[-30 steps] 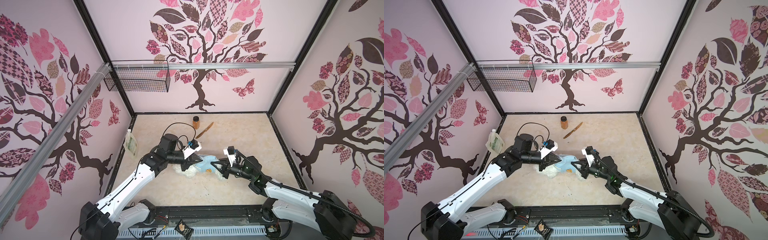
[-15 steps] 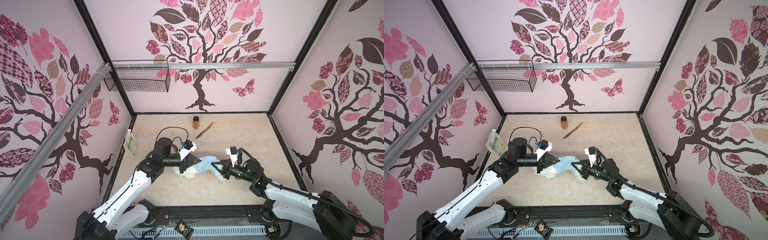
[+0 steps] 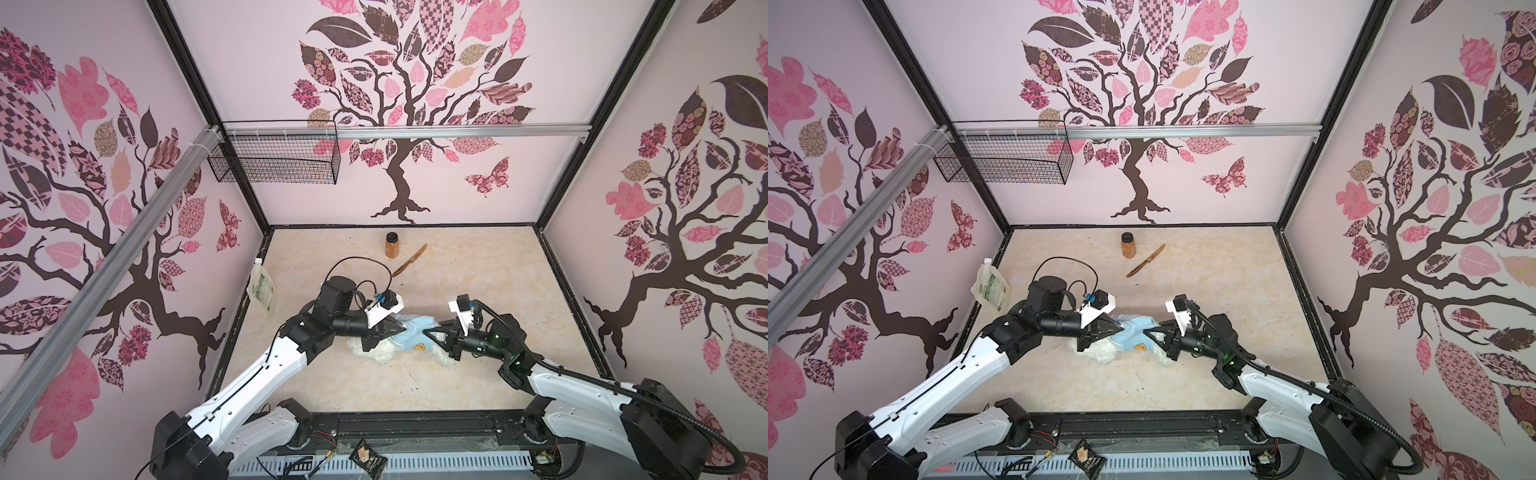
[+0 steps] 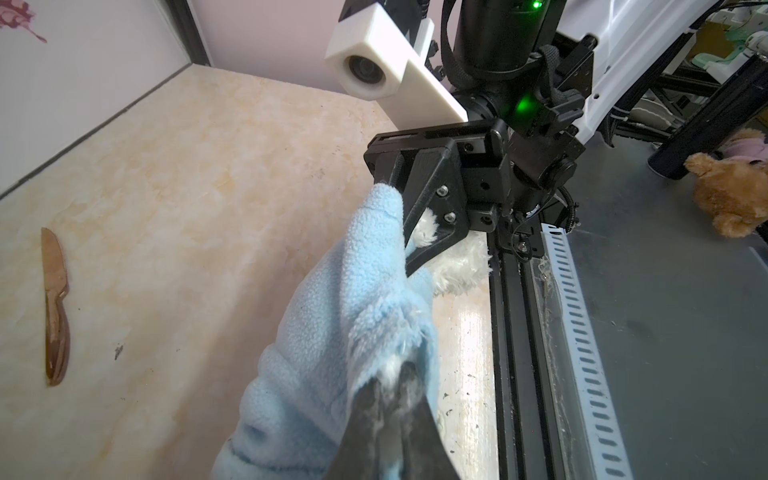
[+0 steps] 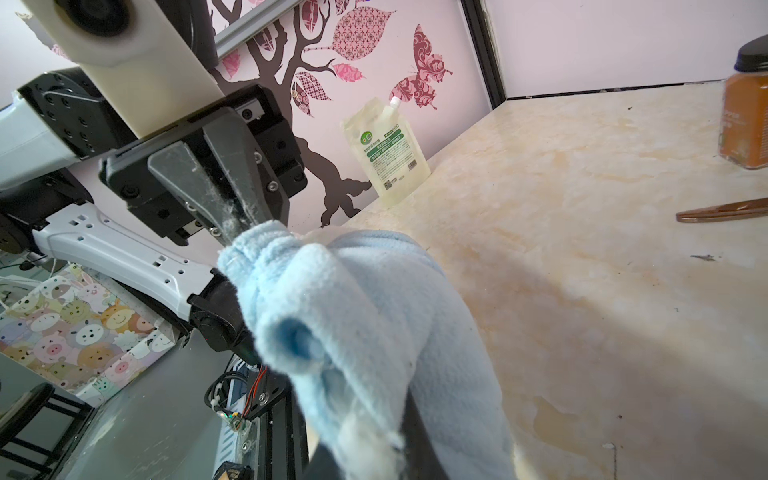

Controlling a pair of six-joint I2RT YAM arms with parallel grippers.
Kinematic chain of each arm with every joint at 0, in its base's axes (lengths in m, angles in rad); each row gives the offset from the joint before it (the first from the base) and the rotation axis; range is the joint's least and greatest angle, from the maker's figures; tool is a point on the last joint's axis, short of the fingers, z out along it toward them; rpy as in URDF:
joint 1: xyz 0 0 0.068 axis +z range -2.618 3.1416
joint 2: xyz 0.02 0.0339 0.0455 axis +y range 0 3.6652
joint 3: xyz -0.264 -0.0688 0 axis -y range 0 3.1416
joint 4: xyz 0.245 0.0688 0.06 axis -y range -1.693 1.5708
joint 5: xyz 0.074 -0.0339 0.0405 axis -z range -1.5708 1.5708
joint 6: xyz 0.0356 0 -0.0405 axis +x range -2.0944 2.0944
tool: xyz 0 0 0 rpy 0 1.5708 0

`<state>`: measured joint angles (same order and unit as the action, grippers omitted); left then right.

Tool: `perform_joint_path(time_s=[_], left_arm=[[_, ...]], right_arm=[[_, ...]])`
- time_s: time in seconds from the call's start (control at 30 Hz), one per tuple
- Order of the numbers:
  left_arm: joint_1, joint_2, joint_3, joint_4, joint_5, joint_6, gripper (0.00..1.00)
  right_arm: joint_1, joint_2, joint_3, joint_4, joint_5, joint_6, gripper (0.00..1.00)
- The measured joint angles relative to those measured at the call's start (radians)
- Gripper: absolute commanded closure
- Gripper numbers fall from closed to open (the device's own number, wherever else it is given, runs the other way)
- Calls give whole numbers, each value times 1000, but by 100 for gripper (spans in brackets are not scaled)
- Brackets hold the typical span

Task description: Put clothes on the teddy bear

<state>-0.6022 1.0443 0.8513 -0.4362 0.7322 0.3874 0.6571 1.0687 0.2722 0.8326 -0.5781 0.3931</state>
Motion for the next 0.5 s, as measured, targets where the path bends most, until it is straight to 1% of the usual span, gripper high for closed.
perform_joint_path(time_s=[0.23,0.4,0.5], left_arm=[[0,22,46,-66,-23,48,81],[0,63,62,-64,-20,47,79],[0,79,65,-65,-20,45,75]], right_arm=[[-10,0,0,-2,-10,-27,100],[-13,4,0,2,-18,-27,100],[-13,5,0,1,-22,-27,100]])
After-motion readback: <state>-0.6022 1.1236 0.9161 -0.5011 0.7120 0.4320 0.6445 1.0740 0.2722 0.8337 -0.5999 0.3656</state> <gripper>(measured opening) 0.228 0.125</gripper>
